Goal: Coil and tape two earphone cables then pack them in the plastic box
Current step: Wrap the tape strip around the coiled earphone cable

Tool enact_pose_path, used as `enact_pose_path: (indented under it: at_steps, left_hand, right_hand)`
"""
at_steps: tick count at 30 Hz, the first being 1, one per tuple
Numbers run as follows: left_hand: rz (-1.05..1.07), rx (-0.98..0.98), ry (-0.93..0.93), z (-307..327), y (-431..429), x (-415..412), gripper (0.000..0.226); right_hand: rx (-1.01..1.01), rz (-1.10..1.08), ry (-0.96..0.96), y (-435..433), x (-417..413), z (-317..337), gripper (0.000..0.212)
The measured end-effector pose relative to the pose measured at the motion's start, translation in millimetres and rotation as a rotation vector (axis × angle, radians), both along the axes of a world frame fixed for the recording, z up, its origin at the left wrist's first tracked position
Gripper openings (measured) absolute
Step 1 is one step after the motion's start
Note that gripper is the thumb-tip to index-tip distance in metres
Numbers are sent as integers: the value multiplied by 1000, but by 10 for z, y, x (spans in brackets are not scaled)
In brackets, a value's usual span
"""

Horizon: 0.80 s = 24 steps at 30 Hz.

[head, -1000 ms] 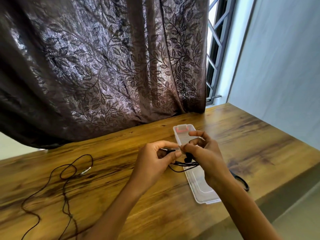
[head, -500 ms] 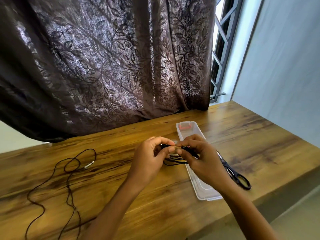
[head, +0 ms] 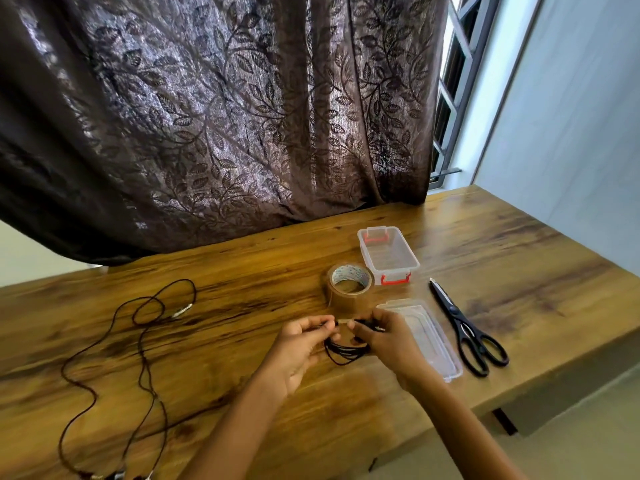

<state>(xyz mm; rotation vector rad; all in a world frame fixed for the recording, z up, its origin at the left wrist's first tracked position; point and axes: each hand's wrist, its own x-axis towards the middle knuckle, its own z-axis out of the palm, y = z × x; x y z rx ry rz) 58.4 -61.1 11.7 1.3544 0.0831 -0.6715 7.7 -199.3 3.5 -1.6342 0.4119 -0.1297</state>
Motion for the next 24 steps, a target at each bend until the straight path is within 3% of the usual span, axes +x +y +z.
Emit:
enact_pose_path:
  at_steps: [6,8,20,24]
  left_hand:
    - [142,78,84,-422,-52,72,12]
    - [172,149,55,-537,-91,106,16]
    - [182,827,-387,-841,-159,214,18]
    - [147,899,-464,-890,-91,231,24]
  right_hand:
    - [-36,-116,123,51,110,-402,6]
    - [-55,-126,136,68,130,-455,17]
    - [-266,-162,190,62,213,-739,18]
    - [-290,-141,183,88,208,-751,22]
